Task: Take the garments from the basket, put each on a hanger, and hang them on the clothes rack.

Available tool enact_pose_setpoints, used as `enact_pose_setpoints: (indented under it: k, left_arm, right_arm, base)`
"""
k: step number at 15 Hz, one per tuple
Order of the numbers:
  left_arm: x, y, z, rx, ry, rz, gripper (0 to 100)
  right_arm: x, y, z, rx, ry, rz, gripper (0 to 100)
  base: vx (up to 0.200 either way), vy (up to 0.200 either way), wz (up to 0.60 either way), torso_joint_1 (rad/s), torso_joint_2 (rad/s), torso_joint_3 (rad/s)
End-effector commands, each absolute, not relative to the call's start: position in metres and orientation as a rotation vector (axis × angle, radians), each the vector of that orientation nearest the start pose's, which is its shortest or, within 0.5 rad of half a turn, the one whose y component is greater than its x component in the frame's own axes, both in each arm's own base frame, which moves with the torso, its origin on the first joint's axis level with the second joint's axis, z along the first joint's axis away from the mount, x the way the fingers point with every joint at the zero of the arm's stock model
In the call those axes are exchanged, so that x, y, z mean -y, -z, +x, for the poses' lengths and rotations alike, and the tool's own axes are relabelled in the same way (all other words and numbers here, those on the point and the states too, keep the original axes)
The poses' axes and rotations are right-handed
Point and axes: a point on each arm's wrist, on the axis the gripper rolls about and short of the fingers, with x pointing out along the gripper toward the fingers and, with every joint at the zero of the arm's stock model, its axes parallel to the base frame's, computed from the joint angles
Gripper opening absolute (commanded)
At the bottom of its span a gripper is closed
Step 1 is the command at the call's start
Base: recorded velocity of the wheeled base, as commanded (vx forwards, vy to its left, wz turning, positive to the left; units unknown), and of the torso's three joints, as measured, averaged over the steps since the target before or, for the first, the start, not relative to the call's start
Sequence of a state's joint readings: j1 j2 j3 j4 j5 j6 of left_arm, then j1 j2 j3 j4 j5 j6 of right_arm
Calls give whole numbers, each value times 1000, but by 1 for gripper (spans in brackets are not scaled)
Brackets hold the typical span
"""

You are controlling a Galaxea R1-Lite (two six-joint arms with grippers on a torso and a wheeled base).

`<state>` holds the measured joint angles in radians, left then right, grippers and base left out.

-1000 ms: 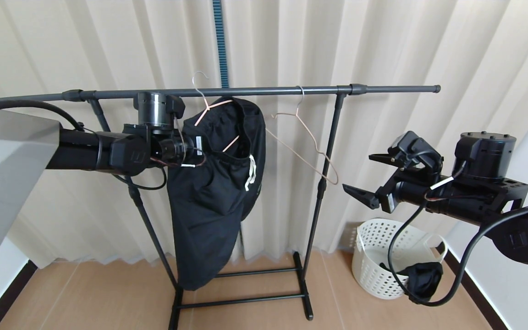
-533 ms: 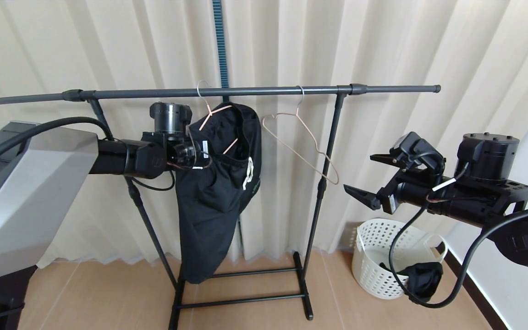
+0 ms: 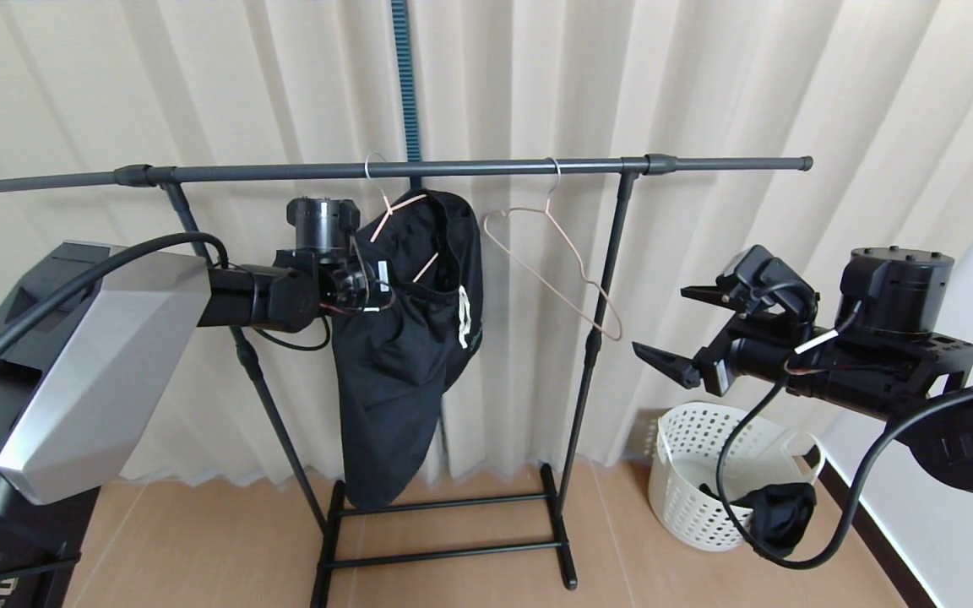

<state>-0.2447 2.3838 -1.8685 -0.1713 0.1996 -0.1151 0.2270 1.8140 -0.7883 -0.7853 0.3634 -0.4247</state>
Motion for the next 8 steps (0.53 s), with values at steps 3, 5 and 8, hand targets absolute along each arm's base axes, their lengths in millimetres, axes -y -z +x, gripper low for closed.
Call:
enact_pose_setpoints:
  k: [3, 5, 8]
  left_arm:
    - [118, -149, 491, -340, 25, -38, 0]
    - [118, -150, 491, -337, 25, -37, 0]
    - [117, -152, 490, -334, 25, -38, 100]
  right_arm:
    - [-81, -156, 316, -117, -630, -394, 100]
    - [-81, -156, 316, -118, -631, -393, 100]
    - [-81, -155, 316, -118, -631, -393, 100]
  base:
    - [0, 0, 0, 0, 0, 0]
    - [0, 0, 0, 0, 0, 0]
    - [0, 0, 0, 0, 0, 0]
